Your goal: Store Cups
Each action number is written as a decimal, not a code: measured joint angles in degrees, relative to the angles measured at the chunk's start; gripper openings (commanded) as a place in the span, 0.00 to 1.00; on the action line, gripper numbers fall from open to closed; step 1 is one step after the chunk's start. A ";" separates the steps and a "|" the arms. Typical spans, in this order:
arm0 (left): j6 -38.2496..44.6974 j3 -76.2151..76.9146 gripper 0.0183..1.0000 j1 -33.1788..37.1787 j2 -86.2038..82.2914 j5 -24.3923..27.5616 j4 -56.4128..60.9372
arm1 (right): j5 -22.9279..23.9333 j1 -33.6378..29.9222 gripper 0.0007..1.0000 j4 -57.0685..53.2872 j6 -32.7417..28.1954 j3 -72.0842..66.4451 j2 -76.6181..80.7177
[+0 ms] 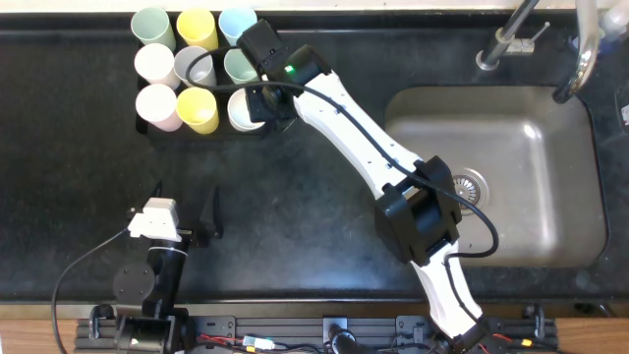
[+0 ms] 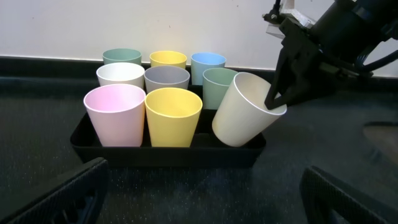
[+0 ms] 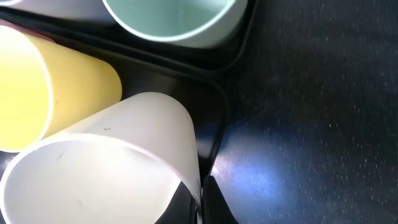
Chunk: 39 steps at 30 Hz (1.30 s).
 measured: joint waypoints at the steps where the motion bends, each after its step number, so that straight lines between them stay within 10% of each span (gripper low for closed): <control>1: -0.02 0.00 1.00 0.00 0.00 0.00 -0.02 | 0.02 0.00 0.04 0.26 0.04 0.00 0.00; 27: 0.00 0.00 1.00 0.00 0.00 0.02 -0.02 | 1.84 0.00 0.11 1.20 1.53 0.00 2.69; 39: 0.00 0.00 1.00 0.00 0.00 0.02 0.00 | 1.92 -0.02 0.57 1.01 0.74 0.02 2.47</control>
